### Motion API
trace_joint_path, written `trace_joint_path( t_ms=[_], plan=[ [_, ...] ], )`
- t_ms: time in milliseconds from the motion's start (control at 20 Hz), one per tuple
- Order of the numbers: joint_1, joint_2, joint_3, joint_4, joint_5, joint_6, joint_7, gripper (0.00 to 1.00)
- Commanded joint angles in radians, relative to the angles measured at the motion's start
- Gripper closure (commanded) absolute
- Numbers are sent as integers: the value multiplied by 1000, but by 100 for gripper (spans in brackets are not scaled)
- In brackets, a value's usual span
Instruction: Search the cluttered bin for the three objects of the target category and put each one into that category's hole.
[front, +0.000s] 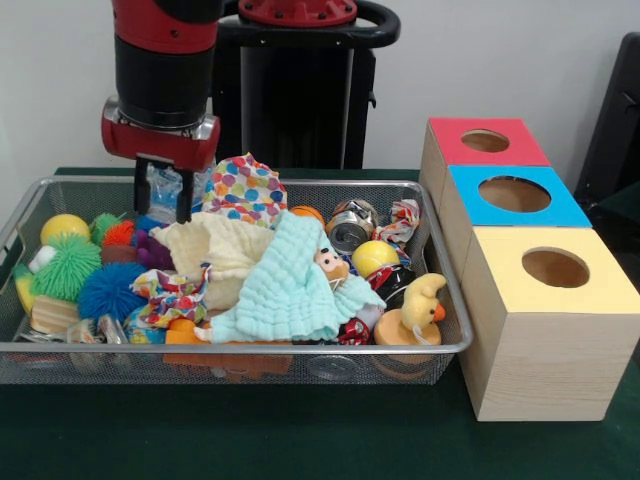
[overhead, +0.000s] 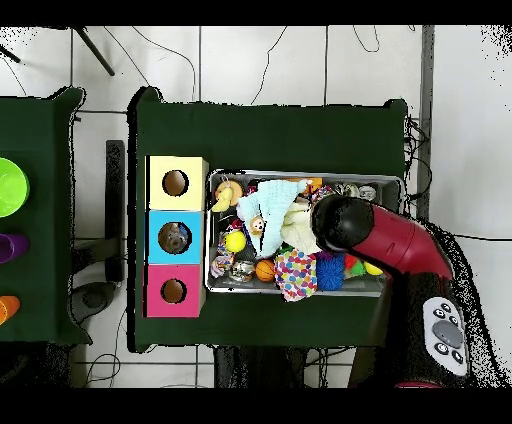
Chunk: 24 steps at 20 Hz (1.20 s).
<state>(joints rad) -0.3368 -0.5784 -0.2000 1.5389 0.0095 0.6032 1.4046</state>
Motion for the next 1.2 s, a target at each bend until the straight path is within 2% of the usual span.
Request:
trace_joint_path(
  t_ms=[50, 1200],
  plan=[
    [20, -28, 23, 142, 46, -86, 273, 100],
    [16, -22, 25, 132, 53, -78, 264, 100]
  ],
)
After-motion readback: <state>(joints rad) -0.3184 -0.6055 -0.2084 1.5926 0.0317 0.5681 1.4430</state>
